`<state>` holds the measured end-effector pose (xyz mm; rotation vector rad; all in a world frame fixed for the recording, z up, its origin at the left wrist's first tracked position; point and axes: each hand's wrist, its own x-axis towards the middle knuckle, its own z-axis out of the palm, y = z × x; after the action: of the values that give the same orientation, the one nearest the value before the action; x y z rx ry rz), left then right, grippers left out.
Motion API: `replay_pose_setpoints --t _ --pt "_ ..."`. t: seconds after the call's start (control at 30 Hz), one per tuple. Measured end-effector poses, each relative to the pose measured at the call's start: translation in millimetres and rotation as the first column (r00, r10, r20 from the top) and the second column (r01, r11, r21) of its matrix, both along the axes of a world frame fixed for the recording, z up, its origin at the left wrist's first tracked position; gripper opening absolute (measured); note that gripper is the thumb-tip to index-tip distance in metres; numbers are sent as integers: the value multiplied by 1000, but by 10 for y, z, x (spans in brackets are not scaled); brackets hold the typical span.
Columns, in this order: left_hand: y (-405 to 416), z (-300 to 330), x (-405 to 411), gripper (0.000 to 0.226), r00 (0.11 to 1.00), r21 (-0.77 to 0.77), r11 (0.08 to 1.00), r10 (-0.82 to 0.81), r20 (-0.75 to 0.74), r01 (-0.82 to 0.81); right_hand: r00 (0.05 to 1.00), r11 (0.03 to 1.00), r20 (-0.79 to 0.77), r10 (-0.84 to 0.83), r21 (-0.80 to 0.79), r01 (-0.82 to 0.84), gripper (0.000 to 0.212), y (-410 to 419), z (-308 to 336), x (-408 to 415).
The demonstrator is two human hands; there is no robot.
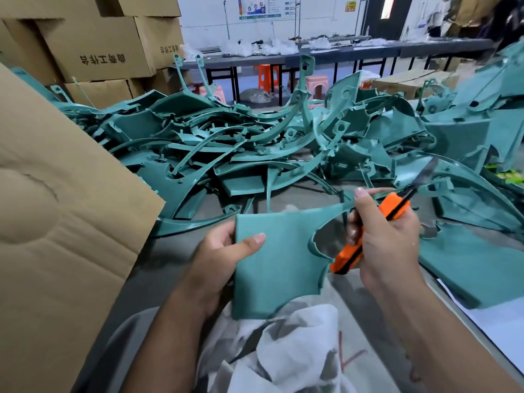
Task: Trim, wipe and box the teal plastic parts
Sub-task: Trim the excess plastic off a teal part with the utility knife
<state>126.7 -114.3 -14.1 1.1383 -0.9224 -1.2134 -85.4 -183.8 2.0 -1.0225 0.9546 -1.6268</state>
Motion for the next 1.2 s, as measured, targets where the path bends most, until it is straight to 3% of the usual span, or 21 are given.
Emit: replay_pose_setpoints --t 0.1,0.2,0.27,0.37,0.5,0.6,0.7,0.9,1.0,1.2 --pt "-90 -46 -32 11 944 -87 951 306 127 -297 990 996 -125 71 -44 -77 37 0 -51 -5" --pt "-112 -54 74 15 880 -128 896 443 173 -426 876 992 -481 -14 -116 -48 44 5 -64 -45" --pt "-100 -47 143 10 870 -145 888 458 180 -437 725 968 -680 -105 -238 -83 31 9 -81 -56" --pt "-75 -25 160 16 873 -167 891 449 189 -422 557 921 -818 -146 -318 -225 33 20 -105 -6" --pt "-51 -13 160 11 905 -164 925 373 204 -344 321 902 -932 -169 -278 -330 34 31 -142 34" --pt "-19 33 172 19 932 -183 946 302 199 -268 217 927 -964 -155 -218 -304 35 47 -125 37" --pt "0 52 206 20 923 -213 945 297 244 -248 194 940 -972 -135 -187 -286 31 81 -109 43" --pt "73 93 221 19 880 -268 924 353 318 -274 277 936 -949 -152 -228 -268 32 106 -87 47" --pt "100 97 224 12 859 -274 919 369 355 -282 262 946 -955 -138 -206 -251 30 58 -107 25" --pt "100 95 224 9 874 -201 936 343 344 -288 289 938 -947 -140 -221 -268 30 0 -127 -30"
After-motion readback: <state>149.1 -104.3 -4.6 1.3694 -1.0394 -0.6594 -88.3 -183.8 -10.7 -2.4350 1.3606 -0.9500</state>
